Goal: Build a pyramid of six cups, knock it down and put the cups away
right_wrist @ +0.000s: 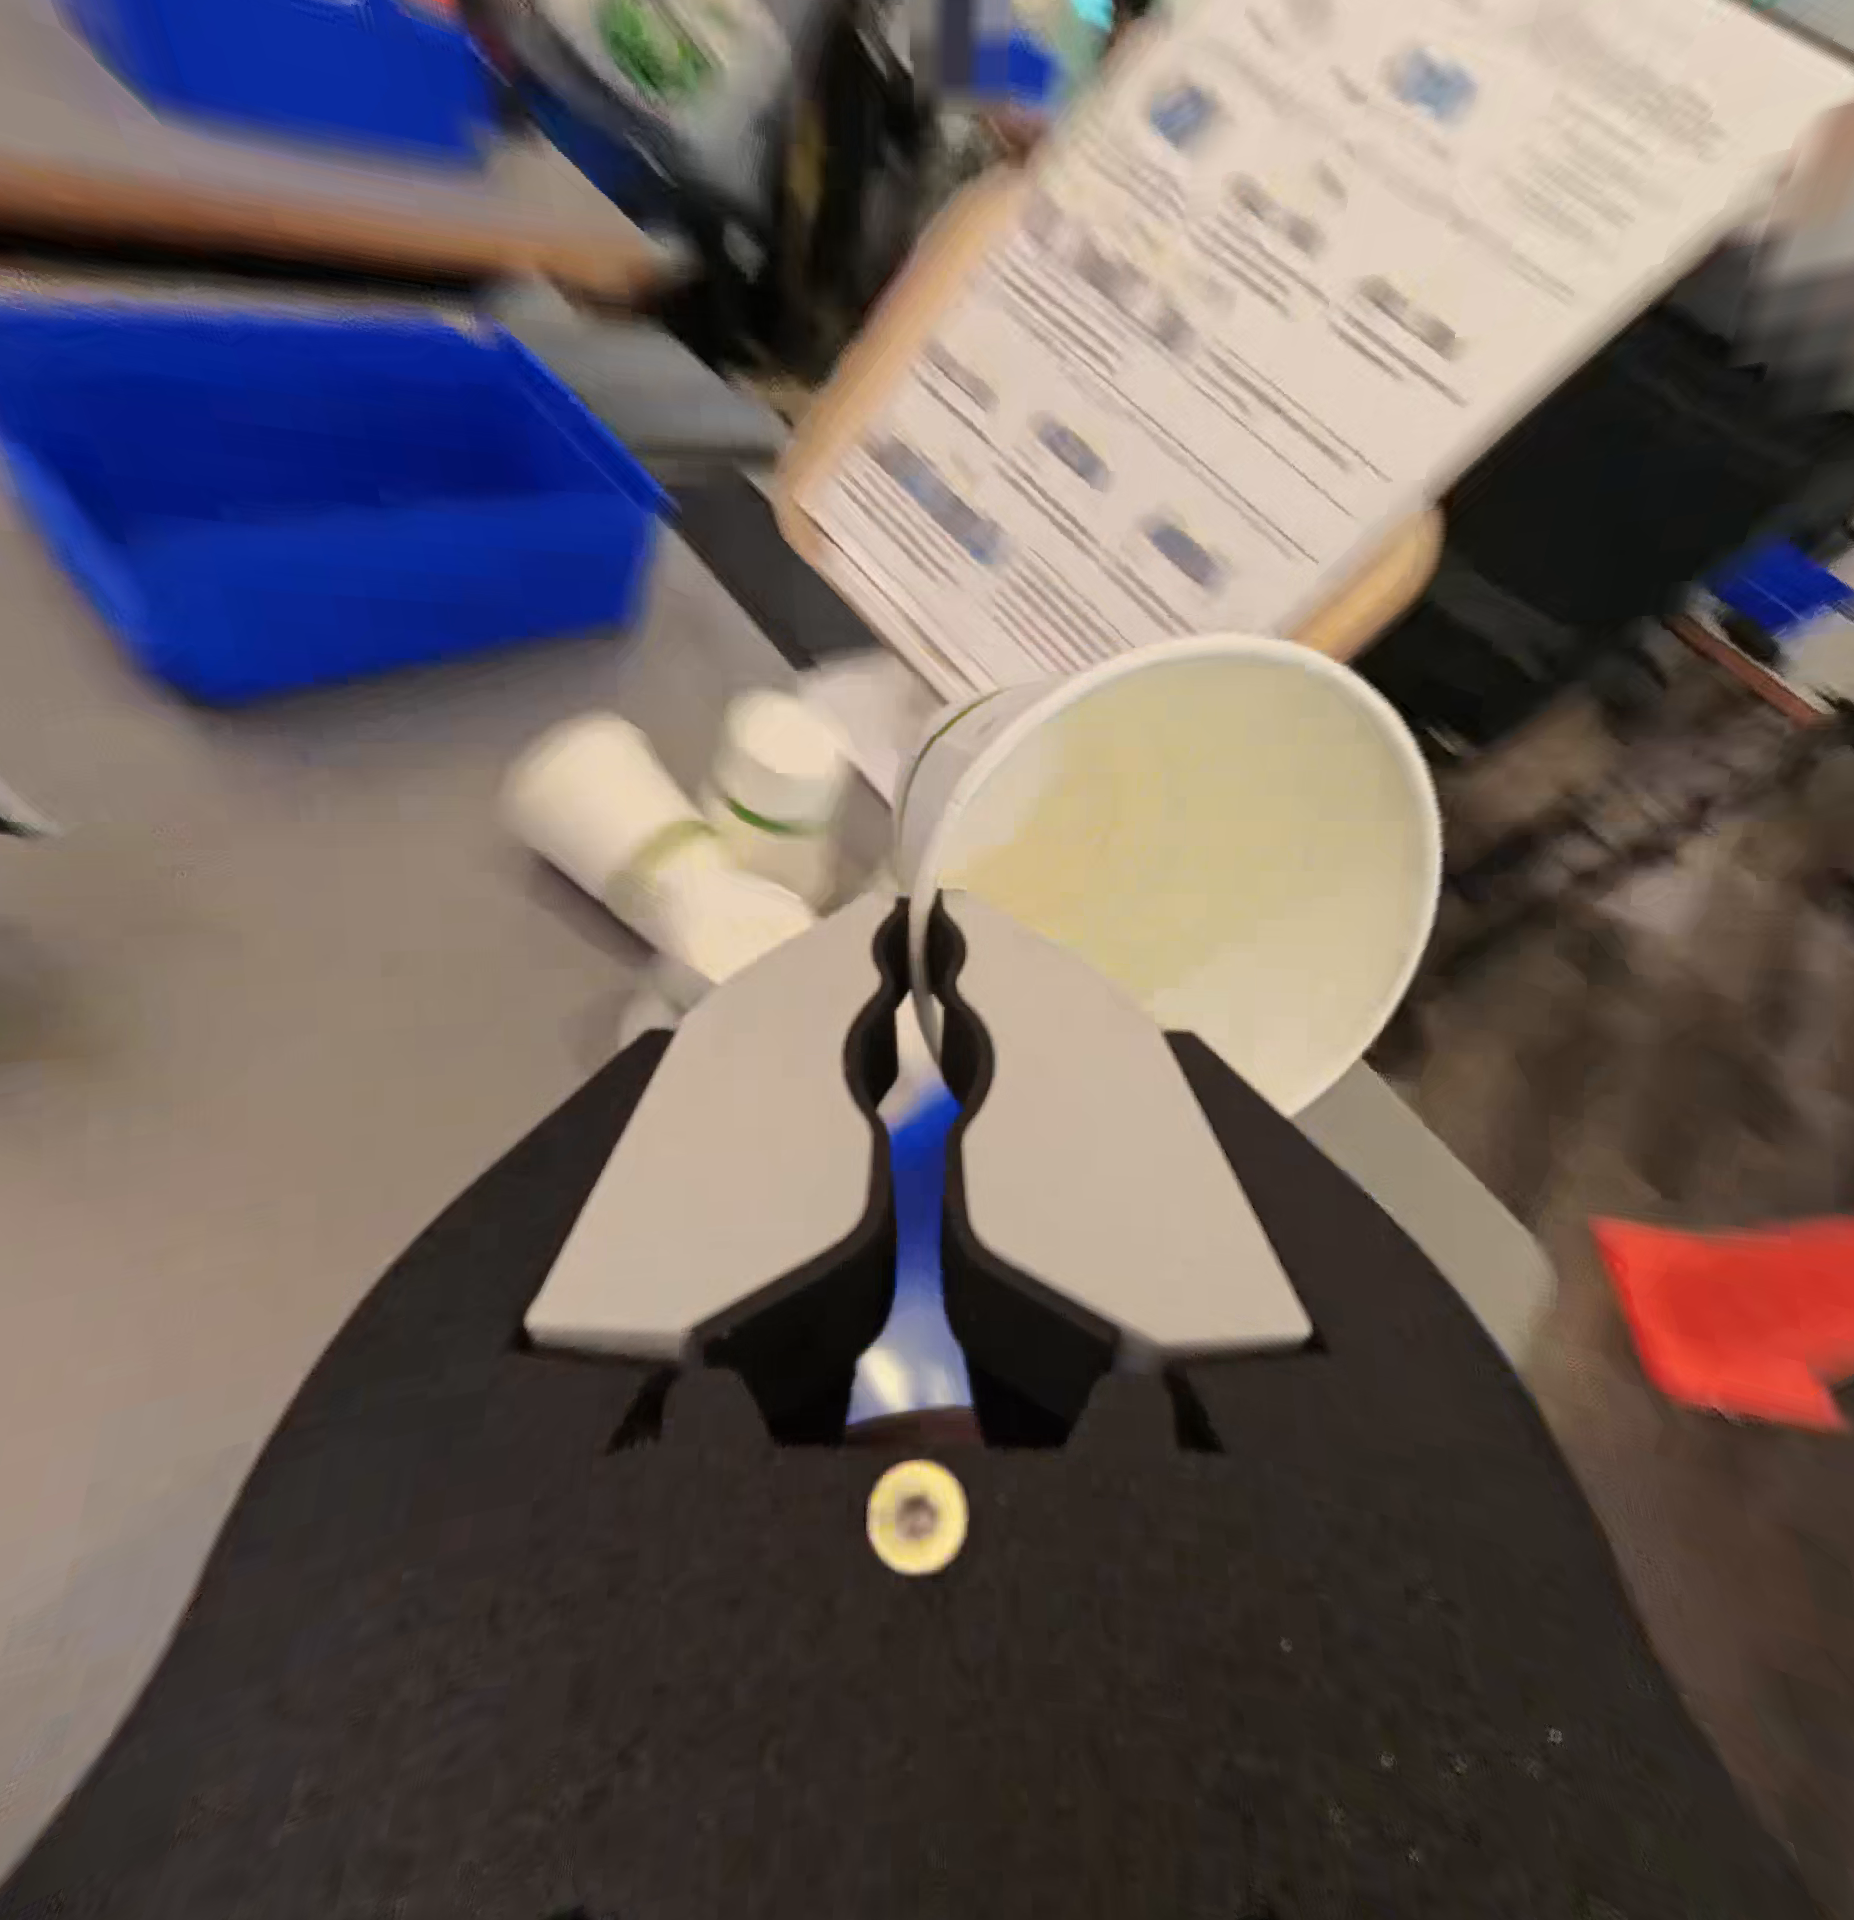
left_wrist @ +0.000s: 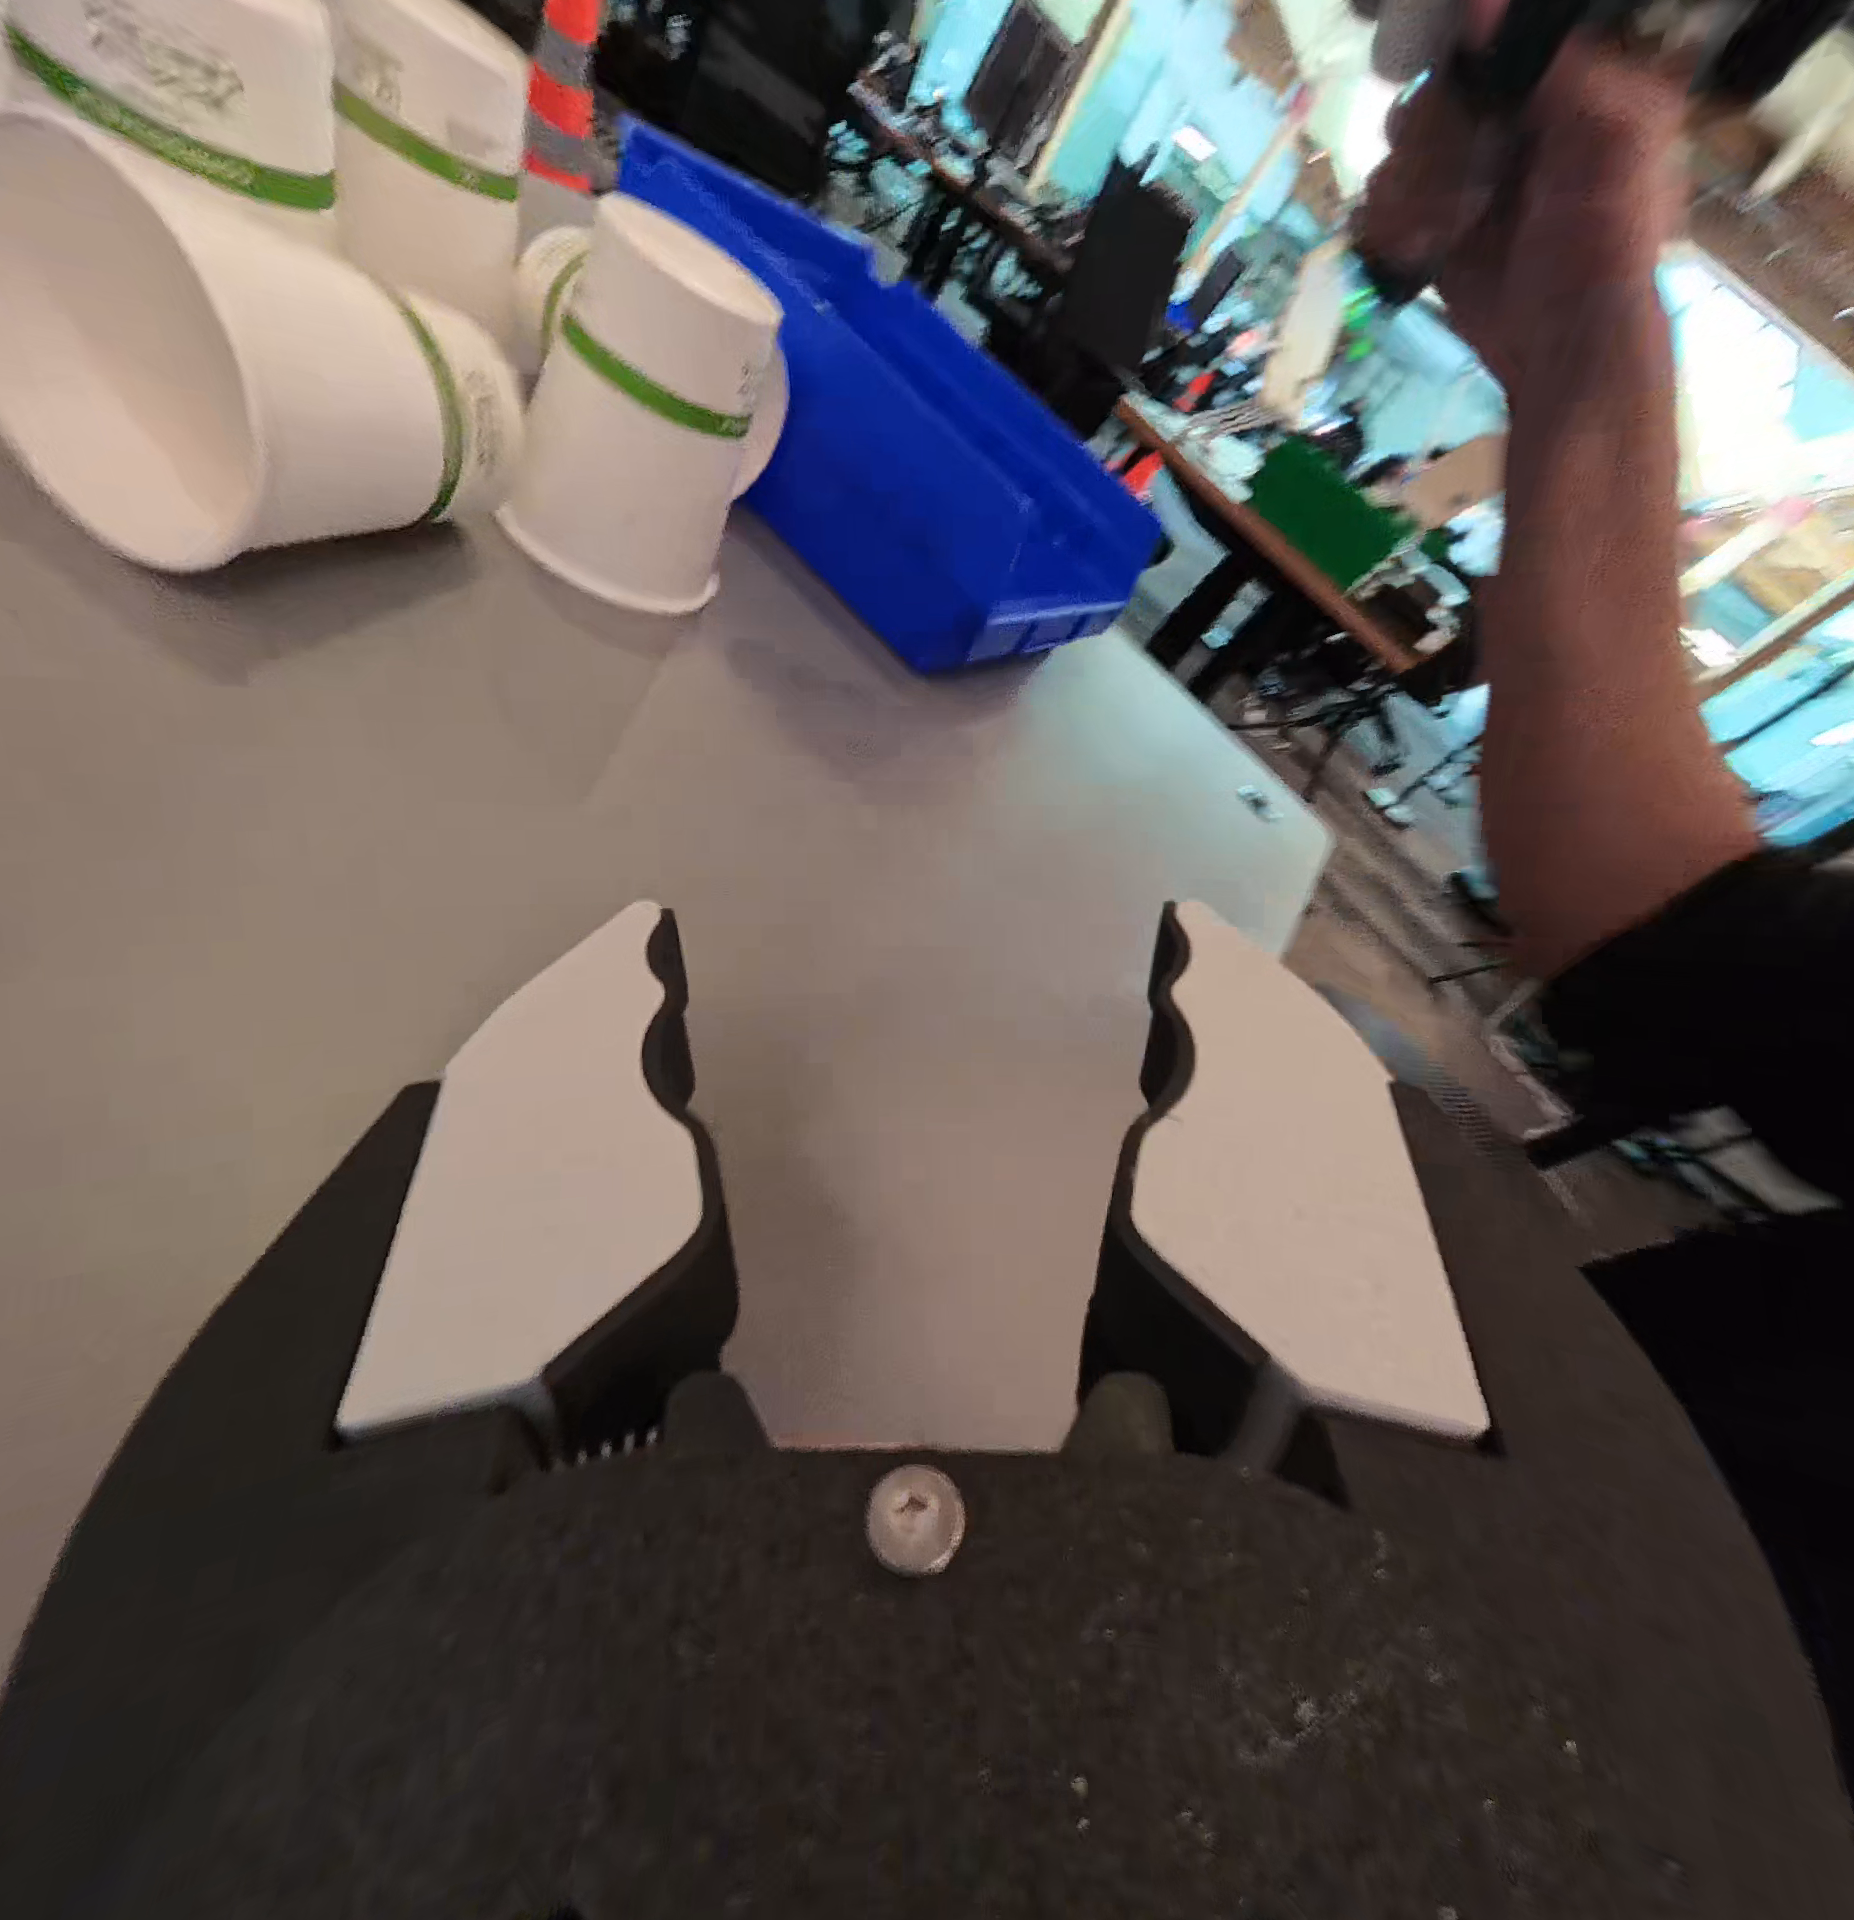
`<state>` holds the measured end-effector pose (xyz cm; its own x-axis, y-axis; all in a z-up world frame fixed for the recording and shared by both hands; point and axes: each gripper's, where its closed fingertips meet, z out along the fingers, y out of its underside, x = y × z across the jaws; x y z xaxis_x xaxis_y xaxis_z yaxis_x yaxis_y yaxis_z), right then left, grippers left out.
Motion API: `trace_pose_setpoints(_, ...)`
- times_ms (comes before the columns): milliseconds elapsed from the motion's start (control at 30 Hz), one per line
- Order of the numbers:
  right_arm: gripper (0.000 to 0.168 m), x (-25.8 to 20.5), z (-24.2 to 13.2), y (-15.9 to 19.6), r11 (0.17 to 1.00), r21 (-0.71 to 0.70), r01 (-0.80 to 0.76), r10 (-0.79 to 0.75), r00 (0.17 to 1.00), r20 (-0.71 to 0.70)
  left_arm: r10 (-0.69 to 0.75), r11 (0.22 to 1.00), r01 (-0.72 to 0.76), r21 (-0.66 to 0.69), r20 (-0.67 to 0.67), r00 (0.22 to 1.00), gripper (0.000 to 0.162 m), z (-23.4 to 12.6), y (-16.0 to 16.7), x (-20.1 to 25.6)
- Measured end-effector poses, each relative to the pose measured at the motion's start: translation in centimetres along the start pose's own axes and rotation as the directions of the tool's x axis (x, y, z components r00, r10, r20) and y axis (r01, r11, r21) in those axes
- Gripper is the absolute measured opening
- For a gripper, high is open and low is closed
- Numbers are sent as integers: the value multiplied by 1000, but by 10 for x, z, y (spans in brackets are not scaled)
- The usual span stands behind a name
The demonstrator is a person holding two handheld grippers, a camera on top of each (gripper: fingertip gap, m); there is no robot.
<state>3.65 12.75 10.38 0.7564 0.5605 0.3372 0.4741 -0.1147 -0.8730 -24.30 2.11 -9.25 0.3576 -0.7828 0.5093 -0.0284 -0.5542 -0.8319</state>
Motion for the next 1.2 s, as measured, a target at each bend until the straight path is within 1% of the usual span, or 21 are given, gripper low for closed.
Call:
trace_pose_setpoints(33, 2, 22, -2, 8, 997, -78, 0, -3, 999, -42, 18, 1000, -18, -8, 48, 999, 84, -1, 4, -4)
trace_pose_setpoints(100, 2, 53, 4, 35, 960, -278, -16, 5, 999, -40, 66, 998, -65, -18, 101, 993, 84, 0, 5, -10)
trace_pose_setpoints(133, 2, 63, 9, 53, 925, -379, -21, 12, 1000, -27, 95, 995, -92, -34, 131, 987, 85, 2, 6, -13)
trace_pose_setpoints(200, 2, 77, 24, 91, 840, -542, -19, 33, 999, 15, 146, 988, -138, -65, 136, 980, 85, 6, 9, -13)
trace_pose_setpoints(333, 2, 83, 60, 161, 688, -726, 3, 80, 994, 80, 181, 981, -170, -95, 125, 975, 85, 10, 17, -6)
trace_pose_setpoints(433, 2, 87, 83, 198, 618, -785, -29, 125, 990, 62, 189, 979, -178, -104, 115, 975, 85, 11, 19, -2)
trace_pose_setpoints(500, 2, 87, 96, 210, 608, -791, -64, 167, 985, 48, 199, 976, -187, -108, 114, 973, 85, 11, 19, -2)
trace_pose_setpoints(567, 2, 84, 104, 218, 592, -803, -76, 199, 979, 54, 210, 974, -197, -109, 116, 971, 85, 10, 18, -2)
trace_pose_setpoints(667, 2, 79, 113, 229, 544, -833, -97, 250, 967, 50, 212, 974, -200, -106, 119, 970, 85, 10, 16, -3)
trace_pose_setpoints(800, 3, 78, 119, 229, 532, -840, -106, 271, 961, 50, 203, 975, -190, -115, 113, 973, 86, 11, 18, -4)
trace_pose_setpoints(833, 11, 78, 118, 229, 528, -843, -100, 263, 963, 50, 205, 975, -192, -115, 113, 972, 86, 11, 18, -4)
trace_pose_setpoints(867, 22, 78, 116, 227, 524, -846, -95, 254, 966, 49, 208, 974, -195, -116, 114, 971, 86, 11, 18, -4)
trace_pose_setpoints(900, 27, 77, 114, 223, 532, -842, -91, 249, 967, 53, 212, 973, -198, -117, 117, 970, 86, 11, 18, -5)
trace_pose_setpoints(933, 31, 75, 112, 213, 559, -823, -100, 244, 969, 49, 213, 973, -199, -117, 120, 970, 86, 10, 18, -6)
trace_pose_setpoints(967, 36, 71, 111, 199, 607, -786, -117, 243, 969, 43, 208, 974, -195, -119, 115, 971, 86, 11, 19, -6)
trace_pose_setpoints(1000, 41, 65, 109, 180, 672, -727, -138, 238, 970, 36, 201, 975, -187, -123, 108, 974, 86, 11, 19, -6)
trace_pose_setpoints(1033, 43, 57, 105, 157, 749, -644, -159, 228, 973, 25, 194, 976, -181, -122, 103, 976, 86, 11, 20, -5)
trace_pose_setpoints(1100, 46, 25, 91, 109, 889, -416, -190, 225, 974, 36, 188, 977, -177, -118, 92, 978, 85, 11, 19, -4)
trace_pose_setpoints(1133, 49, 0, 82, 85, 937, -283, -202, 229, 971, 65, 190, 977, -179, -117, 91, 977, 84, 11, 19, -4)
trace_pose_setpoints(1167, 52, -28, 71, 65, 965, -155, -211, 229, 968, 105, 195, 976, -184, -116, 94, 976, 84, 12, 18, -5)
trace_pose_setpoints(1200, 51, -59, 61, 50, 974, -40, -223, 227, 963, 145, 201, 975, -189, -118, 95, 975, 84, 12, 19, -6)
